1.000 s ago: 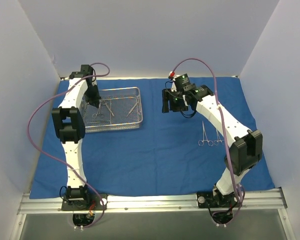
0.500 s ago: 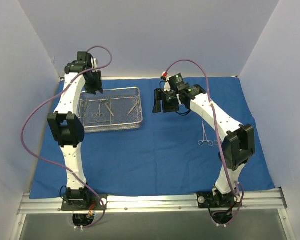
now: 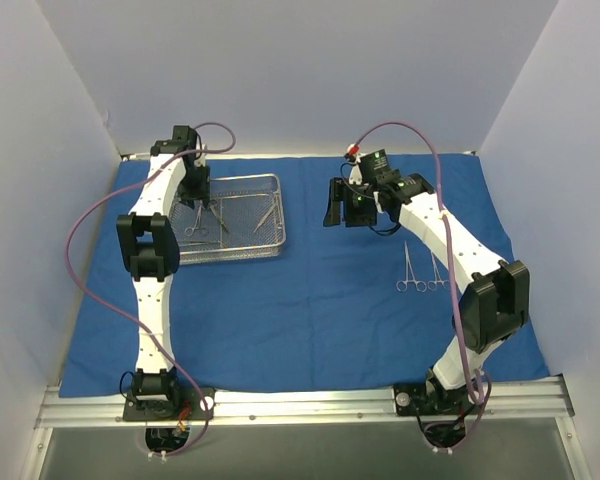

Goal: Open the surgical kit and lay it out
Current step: Pick up the medical item from the container.

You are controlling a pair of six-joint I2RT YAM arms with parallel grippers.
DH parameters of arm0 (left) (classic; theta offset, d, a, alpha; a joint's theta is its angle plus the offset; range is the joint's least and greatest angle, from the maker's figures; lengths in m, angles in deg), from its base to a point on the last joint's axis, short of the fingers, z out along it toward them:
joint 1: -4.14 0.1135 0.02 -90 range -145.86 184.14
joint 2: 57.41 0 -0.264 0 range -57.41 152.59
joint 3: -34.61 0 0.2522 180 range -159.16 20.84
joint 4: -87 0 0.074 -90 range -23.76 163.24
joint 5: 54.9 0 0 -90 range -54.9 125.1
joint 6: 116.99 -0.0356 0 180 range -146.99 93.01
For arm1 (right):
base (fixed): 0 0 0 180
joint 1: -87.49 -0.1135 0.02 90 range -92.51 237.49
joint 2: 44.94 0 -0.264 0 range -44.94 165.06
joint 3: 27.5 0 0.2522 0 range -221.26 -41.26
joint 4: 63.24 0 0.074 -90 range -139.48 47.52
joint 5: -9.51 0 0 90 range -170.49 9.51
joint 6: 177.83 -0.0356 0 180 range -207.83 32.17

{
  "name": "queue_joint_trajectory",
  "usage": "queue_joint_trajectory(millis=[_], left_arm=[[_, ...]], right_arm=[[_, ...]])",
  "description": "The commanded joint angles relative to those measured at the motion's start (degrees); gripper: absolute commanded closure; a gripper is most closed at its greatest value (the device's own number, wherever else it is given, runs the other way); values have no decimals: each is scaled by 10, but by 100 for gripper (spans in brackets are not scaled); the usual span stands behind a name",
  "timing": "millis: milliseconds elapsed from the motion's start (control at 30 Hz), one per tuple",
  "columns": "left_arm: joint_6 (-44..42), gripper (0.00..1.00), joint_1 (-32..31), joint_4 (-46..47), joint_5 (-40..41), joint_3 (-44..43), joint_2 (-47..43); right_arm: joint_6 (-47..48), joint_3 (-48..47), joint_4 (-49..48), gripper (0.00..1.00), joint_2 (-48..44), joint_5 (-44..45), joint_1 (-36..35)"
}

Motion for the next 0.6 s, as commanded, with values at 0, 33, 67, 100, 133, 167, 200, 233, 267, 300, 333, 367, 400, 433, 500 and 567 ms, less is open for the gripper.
queue_joint_trajectory(millis=[0, 33, 67, 100, 133, 167, 200, 233, 267, 300, 333, 367, 400, 433, 500, 567], left_arm=[[6, 51, 5, -1, 17, 12, -10], [7, 51, 5, 4, 30, 22, -12], [7, 47, 5, 10, 32, 31, -14], [7, 45, 6, 10, 33, 40, -12], [6, 44, 6, 8, 34, 39, -8], [7, 44, 6, -1, 34, 35, -1], [7, 44, 7, -6, 31, 29, 15], [7, 44, 7, -10, 31, 15, 23], [6, 44, 7, -14, 30, 9, 32], [6, 44, 7, -24, 31, 2, 48], [7, 44, 8, -33, 31, -17, 58], [10, 44, 9, -56, 33, -29, 69], [11, 48, 14, -66, 32, -40, 90], [12, 51, 17, -74, 28, -45, 98], [13, 63, 25, -81, 15, -41, 111], [9, 71, 29, -88, -3, -34, 117]], right_arm=[[3, 18, -2, 42, -25, -7, 14], [4, 21, -6, 42, -25, -10, 16], [5, 23, -7, 42, -23, -16, 19], [6, 28, -9, 42, -23, -19, 24], [7, 28, -12, 42, -22, -22, 27], [8, 29, -13, 42, -21, -25, 29], [11, 31, -12, 42, -20, -27, 31], [12, 30, -13, 42, -20, -30, 33], [13, 29, -13, 42, -17, -30, 34], [15, 29, -11, 42, -16, -30, 35], [18, 27, -9, 42, -15, -31, 37], [19, 25, -8, 43, -14, -31, 39], [21, 25, -7, 43, -14, -32, 40], [22, 25, -7, 43, -14, -32, 42], [23, 26, -7, 43, -16, -30, 44], [24, 29, -7, 43, -17, -29, 48]])
